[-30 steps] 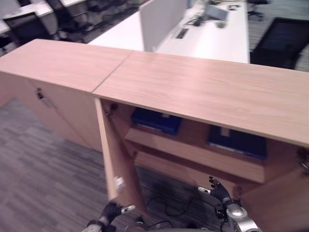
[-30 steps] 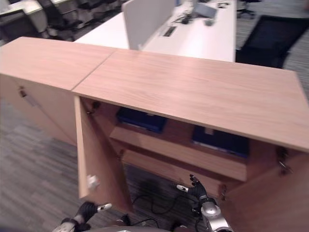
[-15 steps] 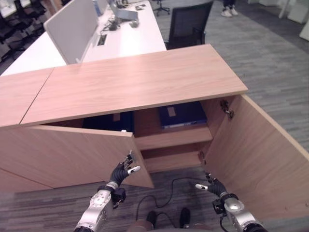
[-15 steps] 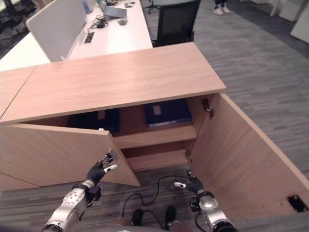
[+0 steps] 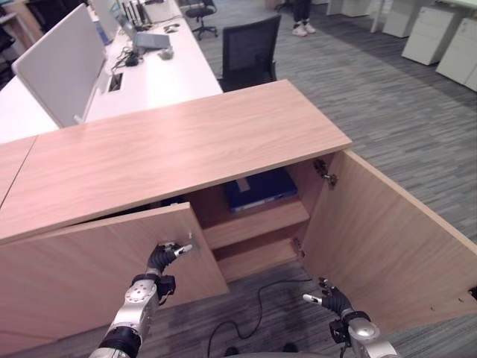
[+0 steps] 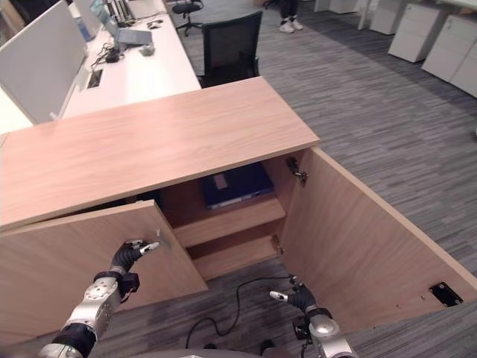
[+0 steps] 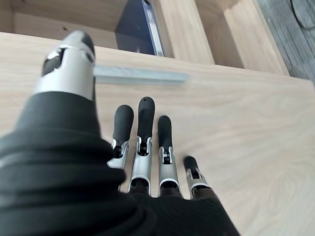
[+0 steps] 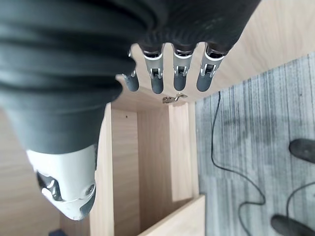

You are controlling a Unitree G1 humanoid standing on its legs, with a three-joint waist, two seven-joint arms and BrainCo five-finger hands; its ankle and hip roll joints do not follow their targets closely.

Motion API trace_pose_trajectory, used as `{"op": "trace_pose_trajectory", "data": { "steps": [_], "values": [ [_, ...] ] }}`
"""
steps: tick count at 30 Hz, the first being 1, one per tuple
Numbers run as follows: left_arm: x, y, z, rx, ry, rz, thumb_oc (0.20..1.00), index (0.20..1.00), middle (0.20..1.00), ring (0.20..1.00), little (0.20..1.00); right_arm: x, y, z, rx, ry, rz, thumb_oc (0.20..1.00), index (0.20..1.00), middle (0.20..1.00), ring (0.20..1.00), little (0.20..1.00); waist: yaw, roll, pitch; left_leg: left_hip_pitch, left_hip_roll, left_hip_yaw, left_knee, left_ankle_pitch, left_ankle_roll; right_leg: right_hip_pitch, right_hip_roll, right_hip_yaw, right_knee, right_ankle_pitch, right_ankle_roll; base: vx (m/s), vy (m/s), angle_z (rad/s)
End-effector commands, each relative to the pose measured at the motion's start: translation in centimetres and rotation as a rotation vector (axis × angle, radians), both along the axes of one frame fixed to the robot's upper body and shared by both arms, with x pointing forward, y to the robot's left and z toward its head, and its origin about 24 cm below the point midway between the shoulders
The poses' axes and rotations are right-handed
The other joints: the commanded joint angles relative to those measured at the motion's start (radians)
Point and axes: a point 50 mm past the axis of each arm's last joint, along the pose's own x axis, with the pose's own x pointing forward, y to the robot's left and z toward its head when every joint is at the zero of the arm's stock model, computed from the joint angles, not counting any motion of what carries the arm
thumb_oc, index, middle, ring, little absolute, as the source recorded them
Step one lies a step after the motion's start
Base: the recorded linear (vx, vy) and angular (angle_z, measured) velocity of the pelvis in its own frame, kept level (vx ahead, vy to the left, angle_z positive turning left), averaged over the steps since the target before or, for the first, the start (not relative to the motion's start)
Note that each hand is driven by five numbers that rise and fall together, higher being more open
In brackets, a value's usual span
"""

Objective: Put the empty folder in the office cabinet

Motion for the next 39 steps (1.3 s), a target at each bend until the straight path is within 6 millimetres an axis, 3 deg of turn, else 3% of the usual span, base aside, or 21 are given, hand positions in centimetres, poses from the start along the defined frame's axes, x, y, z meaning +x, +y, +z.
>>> {"op": "trace_pose_trajectory", "data": {
  "steps": [1,5,10,15,19,22,23,24,27,28,29,31,34,35,36,39],
  "values": [
    [4.2,2.6,5.0,0.091,-0.202,0.032,1.0,1.0,1.0,1.0,1.0,0.9,1.0,0.6,0.017,-0.06,0.048,1.0,1.0,1.0,1.0,1.0,-0.008,-0.063,-0.039,0.006,-0.003,0.002,-0.002,-0.039,-0.03,0.109,-0.076,-0.007,-0.128,0.048,0.072,0.03,0.043,-0.13],
    [6.7,6.8,8.7,0.177,-0.233,0.116,1.0,1.0,1.0,1.0,1.0,0.2,0.8,0.2,0.018,-0.031,0.058,1.0,1.0,1.0,1.0,1.0,-0.039,-0.066,-0.052,0.019,-0.001,0.048,-0.002,-0.053,-0.03,0.099,-0.082,0.013,-0.128,0.06,0.088,0.03,0.054,-0.21],
    [8.0,9.1,11.4,0.208,-0.248,0.193,1.0,1.0,1.0,1.0,1.0,0.2,1.1,0.2,0.033,-0.034,0.069,1.0,1.0,1.0,1.0,1.0,-0.057,-0.075,-0.054,0.021,-0.001,0.074,-0.002,-0.06,-0.027,0.085,-0.089,0.031,-0.127,0.07,0.101,0.02,0.039,-0.1],
    [8.5,10.1,12.9,0.22,-0.266,0.232,1.0,1.0,1.0,1.0,1.0,0.3,1.1,0.4,0.037,-0.043,0.069,1.0,1.0,1.0,1.0,1.0,-0.07,-0.082,-0.053,0.02,-0.008,0.089,-0.002,-0.068,-0.021,0.069,-0.1,0.047,-0.122,0.079,0.112,0.01,0.042,-0.33],
    [8.7,9.7,12.9,0.196,-0.288,0.229,1.0,1.0,1.0,1.0,1.0,0.4,1.0,0.3,0.036,-0.041,0.057,1.0,1.0,1.0,1.0,1.0,-0.068,-0.088,-0.048,0.019,-0.013,0.093,-0.002,-0.071,-0.017,0.063,-0.106,0.051,-0.12,0.085,0.116,-0.01,0.03,-0.18],
    [8.9,7.0,12.2,0.15,-0.357,0.157,1.0,1.0,1.0,1.0,1.0,0.3,0.9,0.3,0.042,-0.043,0.022,1.0,1.0,1.0,1.0,1.0,-0.055,-0.096,-0.04,0.015,-0.022,0.087,-0.002,-0.073,-0.01,0.062,-0.122,0.039,-0.117,0.09,0.12,-0.03,0.024,-0.09],
    [8.9,7.0,12.2,0.15,-0.355,0.157,1.0,1.0,1.0,1.0,1.0,0.2,0.8,0.2,0.041,-0.042,0.022,1.0,1.0,1.0,1.0,1.0,-0.055,-0.095,-0.041,0.015,-0.022,0.087,-0.002,-0.073,-0.01,0.063,-0.122,0.038,-0.117,0.09,0.12,0.0,0.0,0.0],
    [8.7,5.5,11.6,0.113,-0.39,0.119,1.0,1.0,1.0,1.0,1.0,0.2,0.7,0.2,0.043,-0.043,0.006,1.0,1.0,1.0,1.0,1.0,-0.047,-0.099,-0.037,0.012,-0.025,0.081,-0.002,-0.073,-0.008,0.063,-0.128,0.029,-0.116,0.09,0.121,-0.03,0.017,0.11],
    [6.1,1.2,8.9,-0.025,-0.429,0.021,1.0,1.0,1.0,1.0,1.0,0.0,0.5,0.2,0.05,-0.048,-0.047,1.0,1.0,1.0,1.0,1.0,-0.025,-0.104,-0.032,0.01,-0.036,0.065,-0.002,-0.075,0.002,0.068,-0.142,0.013,-0.112,0.093,0.125,-0.02,0.016,0.08],
    [6.1,1.2,8.9,-0.025,-0.428,0.021,1.0,1.0,1.0,1.0,1.0,0.0,0.5,0.2,0.05,-0.047,-0.047,1.0,1.0,1.0,1.0,1.0,-0.025,-0.104,-0.032,0.01,-0.036,0.065,-0.002,-0.075,0.002,0.068,-0.142,0.013,-0.112,0.093,0.125,-0.03,0.048,0.11],
    [2.9,-1.8,7.1,-0.14,-0.422,-0.059,1.0,1.0,1.0,1.0,1.0,-0.1,0.3,0.1,0.054,-0.049,-0.093,1.0,1.0,1.0,1.0,1.0,-0.003,-0.107,-0.024,0.011,-0.046,0.056,-0.002,-0.077,0.011,0.073,-0.154,-0.002,-0.108,0.097,0.127,-0.03,0.046,0.1],
    [0.8,-3.6,5.3,-0.209,-0.356,-0.125,1.0,1.0,1.0,1.0,1.0,0.0,0.0,0.3,0.06,-0.063,-0.122,1.0,1.0,1.0,1.0,1.0,0.01,-0.106,-0.013,0.003,-0.049,0.052,-0.002,-0.073,0.018,0.063,-0.156,-0.012,-0.088,0.098,0.127,-0.07,0.017,0.12],
    [0.0,-4.5,4.2,-0.158,-0.273,-0.231,1.0,1.0,1.0,1.0,1.0,1.0,-0.1,1.0,0.066,-0.107,-0.129,1.0,1.0,1.0,1.0,1.0,0.009,-0.095,0.018,-0.009,-0.043,0.057,-0.002,-0.063,0.026,0.011,-0.156,-0.023,-0.001,0.091,0.123,-0.14,-0.029,0.08],
    [-0.2,-4.6,3.8,-0.144,-0.249,-0.254,1.0,1.0,1.0,1.0,1.0,1.6,-0.1,1.3,0.059,-0.126,-0.124,1.0,1.0,1.0,1.0,1.0,0.016,-0.084,0.034,-0.016,-0.035,0.073,-0.002,-0.06,0.026,-0.012,-0.163,-0.069,0.036,0.091,0.123,-0.14,-0.021,-0.02],
    [-0.2,-4.6,3.8,-0.145,-0.249,-0.254,1.0,1.0,1.0,1.0,1.0,1.6,-0.1,1.3,0.059,-0.126,-0.124,1.0,1.0,1.0,1.0,1.0,0.017,-0.083,0.035,-0.016,-0.035,0.074,-0.002,-0.061,0.026,-0.015,-0.163,-0.068,0.04,0.088,0.123,-0.13,-0.023,-0.12],
    [-1.2,-4.6,2.9,-0.109,-0.182,-0.313,1.0,1.0,1.0,1.0,1.0,2.4,0.1,1.7,0.056,-0.145,-0.102,1.0,1.0,1.0,1.0,1.0,0.033,-0.062,0.043,-0.026,-0.014,0.13,-0.002,-0.05,0.018,-0.014,-0.212,-0.279,0.091,0.066,0.099,-0.1,-0.022,-0.32]
  ]
}}
